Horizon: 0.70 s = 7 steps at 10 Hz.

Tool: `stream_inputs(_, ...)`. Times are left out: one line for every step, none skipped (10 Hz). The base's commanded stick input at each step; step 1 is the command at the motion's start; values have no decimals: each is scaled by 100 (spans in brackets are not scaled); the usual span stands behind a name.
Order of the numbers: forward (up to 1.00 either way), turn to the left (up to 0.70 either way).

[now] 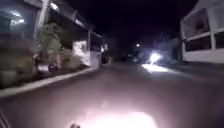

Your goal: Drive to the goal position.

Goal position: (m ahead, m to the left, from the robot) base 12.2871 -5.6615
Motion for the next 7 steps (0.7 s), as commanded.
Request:
stream_inputs(100,-27)
stream_inputs(100,-27)
stream_inputs(100,-27)
stream_inputs(100,-27)
stream_inputs(100,-6)
stream_inputs(100,0)
stream_inputs(100,0)
